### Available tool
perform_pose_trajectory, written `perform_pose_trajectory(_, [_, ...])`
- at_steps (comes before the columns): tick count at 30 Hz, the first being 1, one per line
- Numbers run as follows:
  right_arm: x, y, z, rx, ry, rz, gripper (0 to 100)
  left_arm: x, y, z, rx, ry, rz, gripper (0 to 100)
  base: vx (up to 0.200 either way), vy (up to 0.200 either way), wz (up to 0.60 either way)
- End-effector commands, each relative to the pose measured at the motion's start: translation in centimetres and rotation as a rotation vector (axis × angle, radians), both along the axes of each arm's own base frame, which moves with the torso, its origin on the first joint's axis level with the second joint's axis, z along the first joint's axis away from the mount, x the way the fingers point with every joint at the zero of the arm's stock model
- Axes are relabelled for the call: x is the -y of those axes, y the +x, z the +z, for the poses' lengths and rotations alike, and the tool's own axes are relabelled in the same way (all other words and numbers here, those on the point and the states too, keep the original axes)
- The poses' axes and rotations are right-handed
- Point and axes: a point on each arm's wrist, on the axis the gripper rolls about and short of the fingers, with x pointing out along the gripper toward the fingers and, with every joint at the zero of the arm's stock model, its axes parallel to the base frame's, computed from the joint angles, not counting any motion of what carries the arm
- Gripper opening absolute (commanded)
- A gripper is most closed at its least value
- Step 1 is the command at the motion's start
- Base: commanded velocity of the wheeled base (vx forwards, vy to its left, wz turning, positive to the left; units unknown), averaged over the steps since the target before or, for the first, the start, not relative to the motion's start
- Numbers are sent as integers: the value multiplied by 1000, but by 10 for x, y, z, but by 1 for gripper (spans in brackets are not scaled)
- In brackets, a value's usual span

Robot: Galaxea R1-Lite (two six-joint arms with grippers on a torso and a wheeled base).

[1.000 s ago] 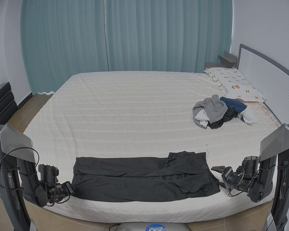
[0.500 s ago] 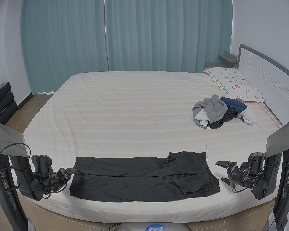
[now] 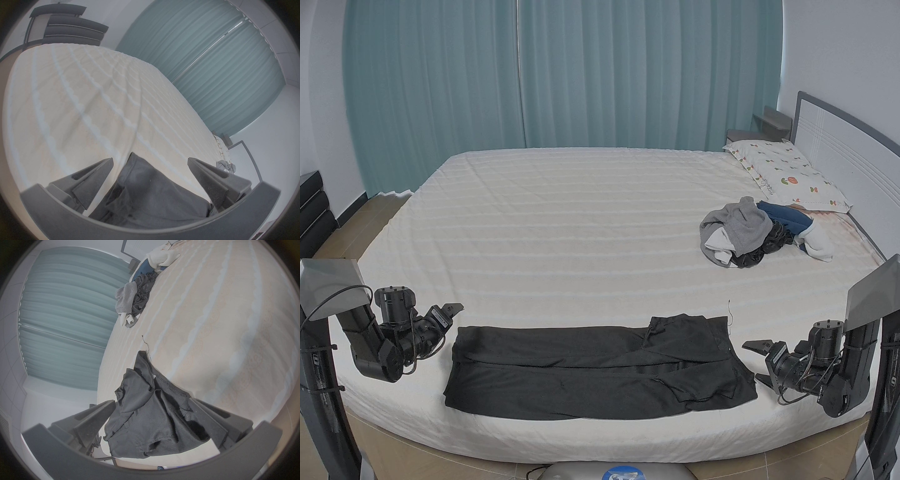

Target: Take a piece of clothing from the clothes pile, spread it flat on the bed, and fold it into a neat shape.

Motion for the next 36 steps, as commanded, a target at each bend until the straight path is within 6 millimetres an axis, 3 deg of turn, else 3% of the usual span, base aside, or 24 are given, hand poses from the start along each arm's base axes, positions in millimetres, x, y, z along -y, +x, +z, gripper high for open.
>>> perform_pose_trajectory(1, [-4, 0, -4, -6, -10, 6, 100, 1, 34, -13, -26, 14, -26, 100, 0, 0, 0])
perform_pose_trajectory(5, [-4, 0, -3, -3, -11, 8, 100, -2, 45, -10, -58, 0, -20, 100, 0, 0, 0])
perform_pose_trajectory(27, [-4, 0, -4, -4, -11, 6, 100, 5, 44, -34, -103, 25, -90, 100, 0, 0, 0])
perform_pose_trajectory(28, [-4, 0, -3, -2, -10, 7, 100, 6, 44, -35, -104, 24, -91, 0, 0, 0, 0])
perform_pose_trajectory(36, [-4, 0, -4, -7, -11, 8, 100, -1, 43, -36, -113, 27, -56, 0, 0, 0, 0])
